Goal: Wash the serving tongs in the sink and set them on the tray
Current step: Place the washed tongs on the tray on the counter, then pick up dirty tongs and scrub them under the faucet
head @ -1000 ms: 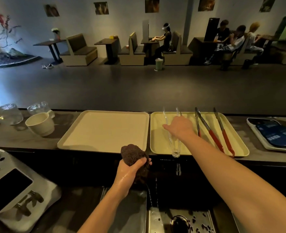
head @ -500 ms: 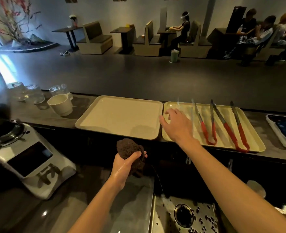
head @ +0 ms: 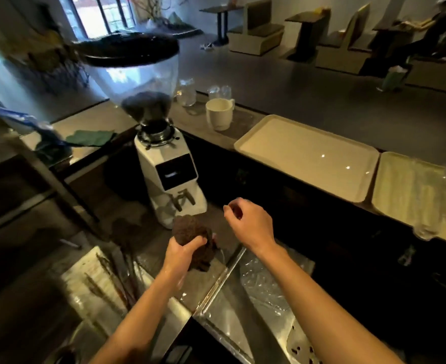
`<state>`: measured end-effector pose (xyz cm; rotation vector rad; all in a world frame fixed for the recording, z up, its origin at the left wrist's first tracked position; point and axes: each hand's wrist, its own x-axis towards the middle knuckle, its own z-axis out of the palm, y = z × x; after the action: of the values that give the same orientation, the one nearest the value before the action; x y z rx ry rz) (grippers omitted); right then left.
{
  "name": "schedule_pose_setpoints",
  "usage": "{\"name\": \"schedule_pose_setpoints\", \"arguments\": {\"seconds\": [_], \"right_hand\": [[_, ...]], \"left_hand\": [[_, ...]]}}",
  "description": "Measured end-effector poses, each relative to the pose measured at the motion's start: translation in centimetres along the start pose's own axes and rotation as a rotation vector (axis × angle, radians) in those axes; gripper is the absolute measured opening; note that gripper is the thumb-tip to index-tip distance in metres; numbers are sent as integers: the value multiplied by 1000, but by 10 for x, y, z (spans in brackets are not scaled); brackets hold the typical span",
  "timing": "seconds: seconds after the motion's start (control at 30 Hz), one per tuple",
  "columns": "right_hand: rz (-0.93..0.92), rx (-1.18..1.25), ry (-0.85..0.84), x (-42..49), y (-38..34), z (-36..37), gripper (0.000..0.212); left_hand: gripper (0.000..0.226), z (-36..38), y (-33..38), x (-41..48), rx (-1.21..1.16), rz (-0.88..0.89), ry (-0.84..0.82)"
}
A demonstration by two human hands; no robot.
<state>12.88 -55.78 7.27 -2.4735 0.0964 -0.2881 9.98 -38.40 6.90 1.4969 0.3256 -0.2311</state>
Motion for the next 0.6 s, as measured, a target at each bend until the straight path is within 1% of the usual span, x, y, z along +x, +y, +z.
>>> {"name": "schedule_pose_setpoints", "arguments": {"seconds": [0.1, 0.17, 0.3, 0.4, 0.5, 0.6], "right_hand": [[-50, 33, -93, -15, -39, 50, 28], [-77, 42, -151, -29, -64, 81, 26], [-125, 63, -268, -49, -103, 133, 24], [-137, 92, -341, -67, -129, 177, 24], [-126, 24, -410, -84, -149, 216, 28], [-95, -28, -497, -95, -161, 243, 24]], "left_hand": [[12, -59, -12, -7, -45, -34, 119], [11, -96, -23, -13, -84, -69, 164], [21, -162, -45, -24, -131, -107, 265], [11, -215, -60, -37, -106, -128, 276], [16, -259, -75, -47, -164, -141, 345], [10, -291, -88, -51, -241, -141, 344]]}}
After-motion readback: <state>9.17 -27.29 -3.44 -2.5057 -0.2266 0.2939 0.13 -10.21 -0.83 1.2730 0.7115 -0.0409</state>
